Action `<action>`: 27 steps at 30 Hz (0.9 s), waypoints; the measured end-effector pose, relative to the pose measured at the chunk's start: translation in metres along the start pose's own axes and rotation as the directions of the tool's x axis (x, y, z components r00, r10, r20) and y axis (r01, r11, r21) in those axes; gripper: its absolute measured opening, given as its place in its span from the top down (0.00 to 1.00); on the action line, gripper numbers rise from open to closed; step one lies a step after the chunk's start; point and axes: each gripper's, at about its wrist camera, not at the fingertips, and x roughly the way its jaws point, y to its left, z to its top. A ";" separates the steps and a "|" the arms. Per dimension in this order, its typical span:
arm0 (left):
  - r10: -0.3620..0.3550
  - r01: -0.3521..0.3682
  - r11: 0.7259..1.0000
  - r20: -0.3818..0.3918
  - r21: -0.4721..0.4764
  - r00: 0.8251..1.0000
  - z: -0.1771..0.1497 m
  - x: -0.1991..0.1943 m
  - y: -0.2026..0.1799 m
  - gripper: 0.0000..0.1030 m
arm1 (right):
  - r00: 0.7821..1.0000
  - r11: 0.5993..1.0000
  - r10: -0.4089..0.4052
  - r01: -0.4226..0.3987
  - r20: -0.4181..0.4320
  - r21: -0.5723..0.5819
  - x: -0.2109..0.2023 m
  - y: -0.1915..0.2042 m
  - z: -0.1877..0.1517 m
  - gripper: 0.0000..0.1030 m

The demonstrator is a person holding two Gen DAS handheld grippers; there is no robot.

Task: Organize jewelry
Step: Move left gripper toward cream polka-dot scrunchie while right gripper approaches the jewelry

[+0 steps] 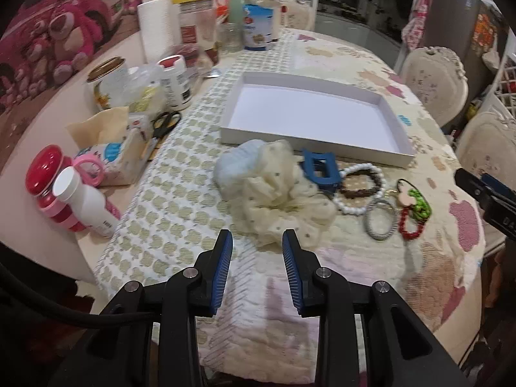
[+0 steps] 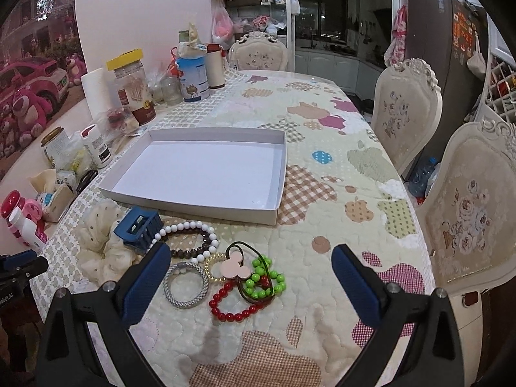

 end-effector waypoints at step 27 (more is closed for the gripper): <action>0.092 -0.095 0.995 0.063 0.042 0.994 0.010 -0.007 -0.011 0.79 | 0.999 1.000 0.015 -0.015 -0.045 0.004 -0.013 0.044 -0.008 0.01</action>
